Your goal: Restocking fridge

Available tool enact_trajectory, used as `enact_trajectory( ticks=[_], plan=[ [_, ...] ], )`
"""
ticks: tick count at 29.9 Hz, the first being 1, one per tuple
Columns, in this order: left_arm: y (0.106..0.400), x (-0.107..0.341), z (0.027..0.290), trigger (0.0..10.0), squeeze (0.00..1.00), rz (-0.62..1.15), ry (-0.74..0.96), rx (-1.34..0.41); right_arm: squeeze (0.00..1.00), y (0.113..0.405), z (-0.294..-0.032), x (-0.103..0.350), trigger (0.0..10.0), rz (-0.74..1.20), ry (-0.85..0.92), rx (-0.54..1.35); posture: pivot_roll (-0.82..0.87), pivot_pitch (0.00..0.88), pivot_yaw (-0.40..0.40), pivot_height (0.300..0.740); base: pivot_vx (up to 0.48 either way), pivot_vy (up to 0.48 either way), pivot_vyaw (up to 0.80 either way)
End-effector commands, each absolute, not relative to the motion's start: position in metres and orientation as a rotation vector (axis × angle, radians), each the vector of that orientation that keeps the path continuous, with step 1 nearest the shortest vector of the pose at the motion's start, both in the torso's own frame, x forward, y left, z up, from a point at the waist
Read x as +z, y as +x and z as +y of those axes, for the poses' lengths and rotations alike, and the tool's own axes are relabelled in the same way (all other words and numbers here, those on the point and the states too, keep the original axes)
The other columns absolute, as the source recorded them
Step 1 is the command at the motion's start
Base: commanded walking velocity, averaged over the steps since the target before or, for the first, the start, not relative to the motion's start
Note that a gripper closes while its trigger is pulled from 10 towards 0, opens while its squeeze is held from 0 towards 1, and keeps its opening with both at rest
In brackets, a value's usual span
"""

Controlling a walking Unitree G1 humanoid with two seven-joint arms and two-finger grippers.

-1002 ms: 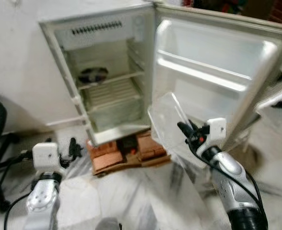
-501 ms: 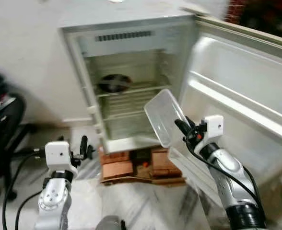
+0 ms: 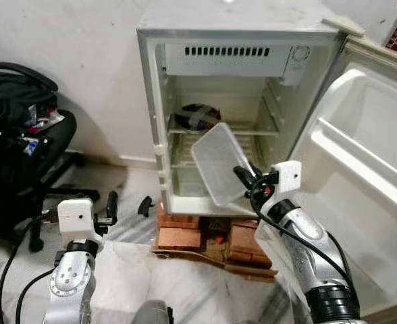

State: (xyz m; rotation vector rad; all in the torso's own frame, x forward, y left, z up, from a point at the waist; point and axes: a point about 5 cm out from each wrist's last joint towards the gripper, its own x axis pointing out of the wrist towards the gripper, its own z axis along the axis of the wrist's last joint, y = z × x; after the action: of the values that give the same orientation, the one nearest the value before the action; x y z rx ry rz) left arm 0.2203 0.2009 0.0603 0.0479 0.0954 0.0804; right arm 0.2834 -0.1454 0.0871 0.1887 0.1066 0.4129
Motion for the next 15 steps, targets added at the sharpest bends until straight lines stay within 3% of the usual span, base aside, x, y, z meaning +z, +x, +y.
enact_trajectory(
  ticks=[1, 15],
  plan=[
    [0.2204, 0.0613, 0.2024, 10.0, 0.00, 0.095, 0.049, 0.083, 0.00, 0.2860, -0.1486, 0.0891, 10.0, 0.095, 0.180, 0.393, 0.13, 0.034, -0.005, 0.740, 0.386, 0.285, 0.00],
    [0.2201, 0.0599, 0.2001, 10.0, 0.00, 0.100, 0.046, 0.066, 0.00, 0.2850, -0.1515, 0.0855, 10.0, 0.109, 0.166, 0.339, 0.12, 0.036, -0.005, 0.740, 0.375, 0.291, 0.00]
  ],
)
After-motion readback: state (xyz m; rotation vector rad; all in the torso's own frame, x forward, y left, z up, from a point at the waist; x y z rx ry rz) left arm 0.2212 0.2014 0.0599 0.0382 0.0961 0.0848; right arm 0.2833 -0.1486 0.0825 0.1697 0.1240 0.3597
